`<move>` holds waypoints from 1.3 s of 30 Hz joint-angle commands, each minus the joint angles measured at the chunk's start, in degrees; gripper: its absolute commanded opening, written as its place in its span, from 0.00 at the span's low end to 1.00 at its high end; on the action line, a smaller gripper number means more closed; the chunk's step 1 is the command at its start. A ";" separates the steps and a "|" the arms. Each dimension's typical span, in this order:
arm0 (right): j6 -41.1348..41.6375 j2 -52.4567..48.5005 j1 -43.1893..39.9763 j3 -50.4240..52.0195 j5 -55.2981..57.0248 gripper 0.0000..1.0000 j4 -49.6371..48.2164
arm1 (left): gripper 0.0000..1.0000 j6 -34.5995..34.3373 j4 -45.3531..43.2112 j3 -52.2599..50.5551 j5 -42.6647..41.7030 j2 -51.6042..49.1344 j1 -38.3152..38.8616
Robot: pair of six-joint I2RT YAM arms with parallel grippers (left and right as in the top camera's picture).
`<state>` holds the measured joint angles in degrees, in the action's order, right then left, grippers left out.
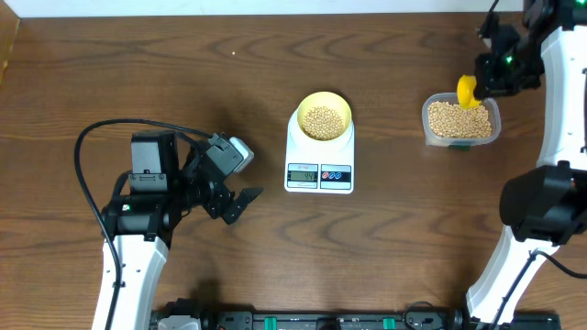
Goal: Scoop item into bowl and weigh 50g on scale
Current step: 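Lower the scoop into the soybeans with the right gripper and scoop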
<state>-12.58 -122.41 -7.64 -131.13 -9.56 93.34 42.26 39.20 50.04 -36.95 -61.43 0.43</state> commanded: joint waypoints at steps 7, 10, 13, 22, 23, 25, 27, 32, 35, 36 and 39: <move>-1.18 1.33 0.24 9.05 1.49 0.01 -2.69 | 0.98 0.35 0.17 -0.17 0.20 -0.31 -0.26; -1.16 1.33 0.44 12.17 1.49 0.01 -4.79 | 0.98 0.35 0.17 -0.17 0.20 -0.31 -0.24; -1.14 1.33 0.87 15.17 0.94 0.01 -7.67 | 0.98 0.35 0.17 -0.17 0.20 -0.31 -0.24; -0.66 1.33 1.09 21.18 -4.46 0.01 -13.73 | 0.98 0.35 0.17 -0.17 0.20 -0.31 -0.26; -0.44 1.33 1.09 21.55 -4.72 0.01 -14.12 | 0.98 0.35 0.17 -0.17 0.20 -0.31 -0.26; 0.17 1.33 1.09 22.14 -4.87 0.01 -14.64 | 0.98 0.35 0.17 -0.17 0.20 -0.31 -0.26; 0.13 1.33 1.03 22.18 -6.08 0.01 -14.69 | 0.98 0.35 0.17 -0.17 0.20 -0.31 -0.26; 0.11 1.33 -0.31 22.16 -6.95 0.01 -14.16 | 0.98 0.35 0.17 -0.17 0.20 -0.31 -0.26; 0.11 1.40 -2.27 21.94 -9.75 0.01 -14.05 | 0.98 0.35 0.17 -0.17 0.20 -0.31 -0.24; 0.09 1.44 -3.06 21.90 -11.37 0.01 -14.10 | 0.98 0.35 0.17 -0.17 0.20 -0.31 -0.24; 0.09 1.46 -5.35 21.53 -15.43 0.01 -14.10 | 0.97 0.35 0.17 -0.17 0.20 -0.31 -0.26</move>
<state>-12.97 -122.32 -10.20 -109.65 -18.28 79.05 42.26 39.20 50.04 -36.95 -61.43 0.43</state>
